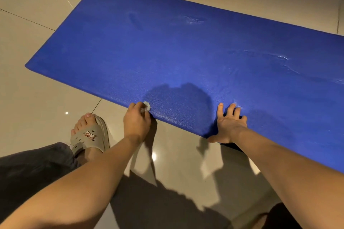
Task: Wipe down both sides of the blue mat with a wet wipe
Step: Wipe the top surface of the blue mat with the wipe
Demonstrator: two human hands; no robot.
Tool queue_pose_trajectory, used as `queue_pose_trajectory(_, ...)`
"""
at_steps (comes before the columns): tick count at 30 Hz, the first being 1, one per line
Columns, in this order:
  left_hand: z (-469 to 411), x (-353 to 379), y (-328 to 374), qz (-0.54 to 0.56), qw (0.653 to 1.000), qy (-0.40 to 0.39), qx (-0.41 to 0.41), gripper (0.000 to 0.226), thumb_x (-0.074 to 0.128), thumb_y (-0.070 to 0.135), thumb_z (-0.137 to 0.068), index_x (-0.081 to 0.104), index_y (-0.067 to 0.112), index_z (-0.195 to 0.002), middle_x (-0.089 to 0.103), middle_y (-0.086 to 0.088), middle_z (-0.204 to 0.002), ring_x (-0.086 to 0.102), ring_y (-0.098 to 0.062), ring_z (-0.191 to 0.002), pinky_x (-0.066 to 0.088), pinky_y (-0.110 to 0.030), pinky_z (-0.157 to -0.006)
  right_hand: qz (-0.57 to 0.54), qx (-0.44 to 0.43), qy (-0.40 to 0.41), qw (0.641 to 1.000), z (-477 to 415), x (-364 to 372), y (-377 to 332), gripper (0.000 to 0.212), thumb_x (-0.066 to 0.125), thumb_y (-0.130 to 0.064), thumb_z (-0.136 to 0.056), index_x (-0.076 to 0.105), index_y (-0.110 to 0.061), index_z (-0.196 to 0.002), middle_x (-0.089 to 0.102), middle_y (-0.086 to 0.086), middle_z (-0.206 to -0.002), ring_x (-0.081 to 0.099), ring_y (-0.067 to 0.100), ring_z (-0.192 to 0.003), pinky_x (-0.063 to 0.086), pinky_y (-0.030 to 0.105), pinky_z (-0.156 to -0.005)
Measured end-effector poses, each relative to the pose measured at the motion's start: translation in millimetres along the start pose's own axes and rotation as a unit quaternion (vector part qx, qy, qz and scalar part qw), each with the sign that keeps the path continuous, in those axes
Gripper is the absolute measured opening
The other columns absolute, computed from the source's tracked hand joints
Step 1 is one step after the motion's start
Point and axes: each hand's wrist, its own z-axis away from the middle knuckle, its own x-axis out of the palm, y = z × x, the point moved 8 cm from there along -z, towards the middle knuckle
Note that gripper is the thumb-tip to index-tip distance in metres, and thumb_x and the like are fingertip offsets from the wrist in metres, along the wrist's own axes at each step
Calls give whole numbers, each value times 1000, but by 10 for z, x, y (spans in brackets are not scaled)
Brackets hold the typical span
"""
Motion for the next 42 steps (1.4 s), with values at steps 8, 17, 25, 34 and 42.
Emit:
queue_pose_trajectory(8, 721, 642, 972, 25, 976, -121, 177, 11, 55, 16, -89, 65, 15, -94, 59, -7, -93, 60, -33, -79, 48, -40, -67, 6, -5, 0, 1000, 12, -9, 8, 148, 67, -84, -64, -25, -12, -154, -12, 31, -160, -3, 52, -148, 29, 56, -112)
queue_pose_trajectory(17, -268, 38, 31, -73, 997, -24, 0, 15, 57, 13, -94, 66, 7, -104, 58, -16, -102, 62, -40, -89, 46, -42, -73, 14, 0, -3, 1000, 3, -11, -1, 148, 66, -85, -65, -27, -11, -154, -12, 31, -160, -3, 51, -149, 29, 55, -113)
queue_pose_trajectory(25, 304, 560, 839, 13, 985, -124, 118, 18, 52, 4, -89, 68, 13, -91, 60, -11, -94, 61, -36, -81, 46, -38, -70, -54, -5, -64, 996, 87, -94, 76, 134, 69, -77, -71, -16, -20, -159, -13, 20, -164, -6, 44, -151, 26, 53, -116)
queue_pose_trajectory(34, 288, 620, 915, -51, 968, -216, 116, 17, 53, 1, -82, 56, 16, -88, 56, -6, -97, 62, -34, -91, 44, -36, -71, -99, 44, -53, 993, 473, -304, 616, 66, 65, -53, -90, 46, -15, -141, 39, 16, -144, 44, 35, -129, 44, 41, -104)
queue_pose_trajectory(42, 117, 454, 429, 14, 998, -57, -19, 15, 51, 12, -95, 65, 13, -91, 64, -13, -94, 58, -32, -76, 36, -33, -65, -184, 104, 24, 977, 399, 284, 689, 94, 73, -54, -80, 21, -22, -151, 26, 11, -147, 31, 37, -136, 43, 48, -103)
